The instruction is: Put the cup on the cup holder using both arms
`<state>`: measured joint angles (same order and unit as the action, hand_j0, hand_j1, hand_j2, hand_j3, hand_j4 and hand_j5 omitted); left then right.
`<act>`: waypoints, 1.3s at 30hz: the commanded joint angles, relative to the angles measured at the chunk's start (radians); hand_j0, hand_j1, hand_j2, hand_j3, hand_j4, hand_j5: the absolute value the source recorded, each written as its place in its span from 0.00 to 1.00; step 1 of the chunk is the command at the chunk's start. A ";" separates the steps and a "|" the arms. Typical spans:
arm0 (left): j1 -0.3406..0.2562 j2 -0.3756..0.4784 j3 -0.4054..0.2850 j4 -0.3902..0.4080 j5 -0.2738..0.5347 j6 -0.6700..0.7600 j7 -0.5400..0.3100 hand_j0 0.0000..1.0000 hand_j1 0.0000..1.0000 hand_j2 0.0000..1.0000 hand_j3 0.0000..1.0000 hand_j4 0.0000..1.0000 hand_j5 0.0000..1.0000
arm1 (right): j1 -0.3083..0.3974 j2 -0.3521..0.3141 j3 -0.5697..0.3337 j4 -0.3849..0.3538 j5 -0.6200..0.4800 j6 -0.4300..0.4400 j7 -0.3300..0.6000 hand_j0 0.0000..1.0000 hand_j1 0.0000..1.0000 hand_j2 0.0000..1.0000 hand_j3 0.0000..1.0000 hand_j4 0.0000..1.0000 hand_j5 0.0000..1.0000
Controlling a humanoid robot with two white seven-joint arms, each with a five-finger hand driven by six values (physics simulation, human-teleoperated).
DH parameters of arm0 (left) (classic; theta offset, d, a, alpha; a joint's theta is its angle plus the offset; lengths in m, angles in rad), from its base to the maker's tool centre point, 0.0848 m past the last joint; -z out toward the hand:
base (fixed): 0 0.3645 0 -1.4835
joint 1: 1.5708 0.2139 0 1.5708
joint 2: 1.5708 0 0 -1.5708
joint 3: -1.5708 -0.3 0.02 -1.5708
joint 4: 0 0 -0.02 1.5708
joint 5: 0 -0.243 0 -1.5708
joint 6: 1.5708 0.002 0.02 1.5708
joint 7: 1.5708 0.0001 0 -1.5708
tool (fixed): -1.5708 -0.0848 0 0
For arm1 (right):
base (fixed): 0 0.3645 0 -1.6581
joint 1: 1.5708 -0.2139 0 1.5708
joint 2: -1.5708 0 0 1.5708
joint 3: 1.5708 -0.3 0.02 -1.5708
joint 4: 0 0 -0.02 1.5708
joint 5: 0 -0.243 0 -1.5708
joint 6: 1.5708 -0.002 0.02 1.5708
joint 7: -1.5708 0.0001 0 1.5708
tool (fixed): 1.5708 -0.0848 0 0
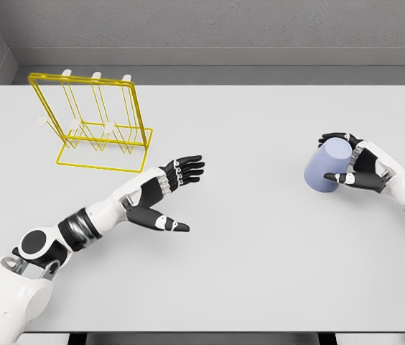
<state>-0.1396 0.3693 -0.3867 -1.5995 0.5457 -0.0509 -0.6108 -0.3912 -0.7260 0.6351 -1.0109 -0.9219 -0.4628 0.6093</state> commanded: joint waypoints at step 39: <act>0.008 -0.027 0.011 0.035 -0.053 -0.012 0.000 1.00 1.00 1.00 1.00 1.00 1.00 | -0.046 0.063 0.043 -0.150 0.040 -0.020 0.002 0.63 0.63 0.63 0.63 0.63 0.63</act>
<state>-0.1319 0.3448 -0.3775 -1.5648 0.4993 -0.0584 -0.6108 -0.4357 -0.6742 0.6695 -1.1547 -0.8765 -0.4829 0.6107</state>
